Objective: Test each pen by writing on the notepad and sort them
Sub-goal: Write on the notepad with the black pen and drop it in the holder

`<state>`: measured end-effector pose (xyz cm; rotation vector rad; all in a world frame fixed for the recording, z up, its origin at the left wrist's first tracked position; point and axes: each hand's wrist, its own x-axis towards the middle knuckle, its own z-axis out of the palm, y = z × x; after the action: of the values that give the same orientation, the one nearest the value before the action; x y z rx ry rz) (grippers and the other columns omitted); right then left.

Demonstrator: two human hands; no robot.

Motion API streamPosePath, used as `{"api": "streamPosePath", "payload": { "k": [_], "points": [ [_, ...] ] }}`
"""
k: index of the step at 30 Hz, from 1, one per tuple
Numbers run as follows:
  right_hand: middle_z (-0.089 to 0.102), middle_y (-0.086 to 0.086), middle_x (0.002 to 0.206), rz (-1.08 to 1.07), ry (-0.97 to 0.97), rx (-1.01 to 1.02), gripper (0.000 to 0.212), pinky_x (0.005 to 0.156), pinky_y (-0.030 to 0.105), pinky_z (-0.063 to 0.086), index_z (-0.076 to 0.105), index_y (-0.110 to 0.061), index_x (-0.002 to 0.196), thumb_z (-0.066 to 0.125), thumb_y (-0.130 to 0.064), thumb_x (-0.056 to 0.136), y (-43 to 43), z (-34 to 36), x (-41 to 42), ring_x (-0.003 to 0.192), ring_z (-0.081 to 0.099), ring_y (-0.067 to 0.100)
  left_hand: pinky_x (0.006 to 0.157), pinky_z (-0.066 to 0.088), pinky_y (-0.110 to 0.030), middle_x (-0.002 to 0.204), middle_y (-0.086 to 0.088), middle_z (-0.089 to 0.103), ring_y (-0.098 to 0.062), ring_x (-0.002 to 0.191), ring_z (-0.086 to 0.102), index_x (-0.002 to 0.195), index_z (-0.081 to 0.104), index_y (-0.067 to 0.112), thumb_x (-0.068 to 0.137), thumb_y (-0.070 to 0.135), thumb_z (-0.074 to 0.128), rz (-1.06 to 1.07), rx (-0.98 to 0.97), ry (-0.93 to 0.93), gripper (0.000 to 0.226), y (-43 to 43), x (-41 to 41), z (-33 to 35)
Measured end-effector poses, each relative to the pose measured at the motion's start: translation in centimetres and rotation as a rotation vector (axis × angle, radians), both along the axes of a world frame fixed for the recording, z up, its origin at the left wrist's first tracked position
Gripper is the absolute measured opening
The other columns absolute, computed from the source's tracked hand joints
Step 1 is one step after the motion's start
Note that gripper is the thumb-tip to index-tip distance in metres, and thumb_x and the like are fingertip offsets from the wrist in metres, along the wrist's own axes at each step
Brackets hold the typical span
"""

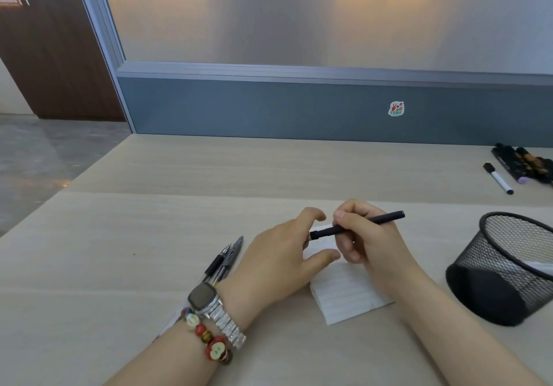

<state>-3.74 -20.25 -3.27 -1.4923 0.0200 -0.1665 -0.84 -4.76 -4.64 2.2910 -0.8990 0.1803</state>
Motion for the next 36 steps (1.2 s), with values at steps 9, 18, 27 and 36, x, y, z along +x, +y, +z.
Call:
{"api": "streamPosePath", "payload": {
  "k": [9, 18, 27, 36],
  "points": [
    [0.064, 0.008, 0.050, -0.234, -0.026, 0.217, 0.035, 0.035, 0.017, 0.032, 0.065, -0.011, 0.072, 0.037, -0.021, 0.091, -4.8, 0.7, 0.2, 0.037, 0.053, 0.019, 0.064, 0.037, -0.027, 0.063, 0.021, 0.031, -0.008, 0.076, 0.044, 0.116, 0.042, 0.033, 0.085, 0.050, 0.049, 0.162, 0.060, -0.103, 0.036, 1.5, 1.1, -0.2],
    [0.054, 0.001, 0.043, -0.365, 0.048, -0.144, 0.021, 0.030, 0.014, 0.024, 0.047, -0.015, 0.067, 0.060, -0.010, 0.083, -4.5, -1.3, 0.6, 0.029, 0.040, 0.012, 0.070, 0.038, -0.026, 0.084, 0.014, 0.053, -0.012, 0.092, 0.056, 0.119, 0.049, 0.039, 0.084, 0.057, 0.046, 0.108, 0.206, -0.108, 0.039, 1.1, 0.6, -0.2],
    [0.040, -0.007, 0.035, -0.478, -0.015, -0.375, 0.031, 0.034, 0.016, 0.028, 0.030, -0.017, 0.050, 0.053, -0.005, 0.067, -4.3, -2.5, 0.7, 0.032, 0.036, 0.005, 0.072, 0.040, -0.028, 0.102, 0.008, 0.064, -0.014, 0.098, 0.058, 0.119, 0.051, 0.038, 0.083, 0.059, 0.044, 0.101, 0.308, -0.128, 0.042, 0.8, 1.0, -1.1],
    [0.049, 0.001, 0.036, -0.441, 0.002, -0.365, 0.031, 0.033, 0.013, 0.023, 0.030, -0.018, 0.051, 0.052, -0.004, 0.068, -4.3, -2.7, 0.8, 0.027, 0.032, 0.008, 0.070, 0.033, -0.024, 0.101, 0.011, 0.064, -0.011, 0.099, 0.056, 0.119, 0.050, 0.040, 0.082, 0.060, 0.046, 0.110, 0.311, -0.101, 0.043, 0.8, 0.9, -1.3]
  ]
}}
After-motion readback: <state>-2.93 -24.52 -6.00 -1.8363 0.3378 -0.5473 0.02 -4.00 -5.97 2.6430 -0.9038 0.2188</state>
